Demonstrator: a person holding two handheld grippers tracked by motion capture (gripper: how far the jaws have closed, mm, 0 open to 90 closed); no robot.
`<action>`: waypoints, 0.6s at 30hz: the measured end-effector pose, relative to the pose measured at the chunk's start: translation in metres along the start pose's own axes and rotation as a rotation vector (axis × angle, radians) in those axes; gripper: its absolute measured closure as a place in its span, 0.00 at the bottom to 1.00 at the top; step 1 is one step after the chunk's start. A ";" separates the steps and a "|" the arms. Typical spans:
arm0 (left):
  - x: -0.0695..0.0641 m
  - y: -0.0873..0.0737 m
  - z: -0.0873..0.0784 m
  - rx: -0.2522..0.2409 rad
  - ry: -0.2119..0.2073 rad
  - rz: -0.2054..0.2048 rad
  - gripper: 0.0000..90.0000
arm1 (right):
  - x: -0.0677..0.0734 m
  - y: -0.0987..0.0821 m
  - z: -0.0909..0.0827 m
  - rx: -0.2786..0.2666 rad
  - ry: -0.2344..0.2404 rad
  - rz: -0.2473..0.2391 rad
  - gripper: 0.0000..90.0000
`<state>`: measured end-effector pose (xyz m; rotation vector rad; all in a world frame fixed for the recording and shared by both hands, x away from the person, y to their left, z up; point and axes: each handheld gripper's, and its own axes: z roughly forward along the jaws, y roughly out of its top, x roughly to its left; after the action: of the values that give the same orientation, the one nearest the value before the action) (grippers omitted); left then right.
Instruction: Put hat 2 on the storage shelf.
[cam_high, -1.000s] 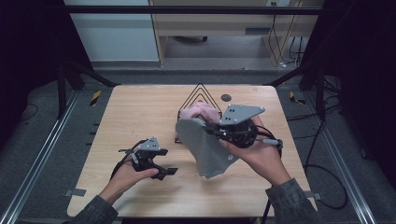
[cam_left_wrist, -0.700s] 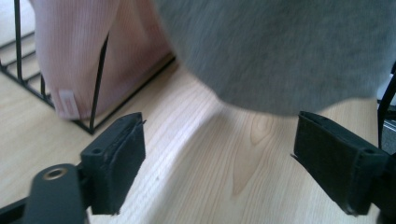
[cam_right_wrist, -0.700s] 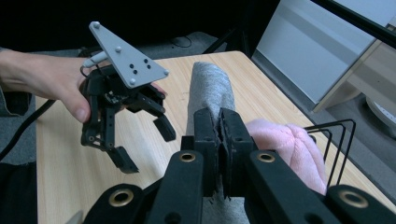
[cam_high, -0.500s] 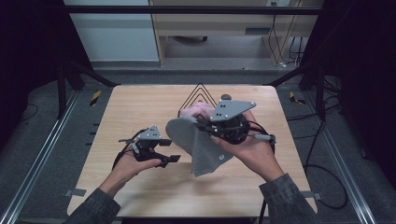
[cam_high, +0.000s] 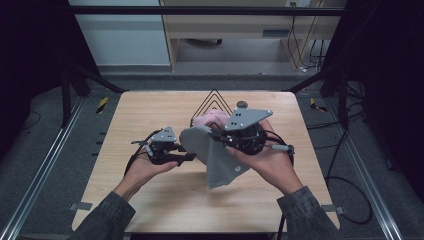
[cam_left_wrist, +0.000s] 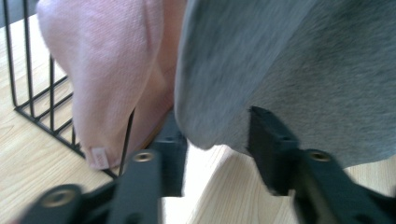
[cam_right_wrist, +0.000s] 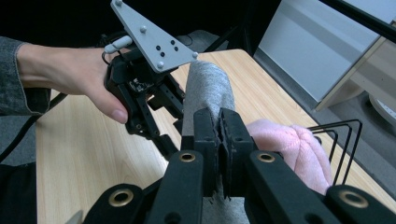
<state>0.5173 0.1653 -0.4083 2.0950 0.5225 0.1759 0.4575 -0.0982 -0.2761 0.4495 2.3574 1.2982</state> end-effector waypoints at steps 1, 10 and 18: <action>-0.001 0.002 0.001 0.005 0.003 0.008 0.74 | -0.001 -0.001 0.000 0.002 -0.002 0.003 0.97; -0.005 0.030 -0.015 0.026 -0.001 0.033 0.96 | -0.018 -0.016 -0.010 -0.011 -0.045 0.066 0.97; -0.008 0.082 -0.054 0.063 0.087 0.099 0.96 | -0.040 -0.013 -0.026 -0.082 -0.085 0.142 0.97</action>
<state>0.5172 0.1647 -0.3093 2.1836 0.4822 0.3122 0.4782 -0.1426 -0.2662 0.6429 2.2277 1.4047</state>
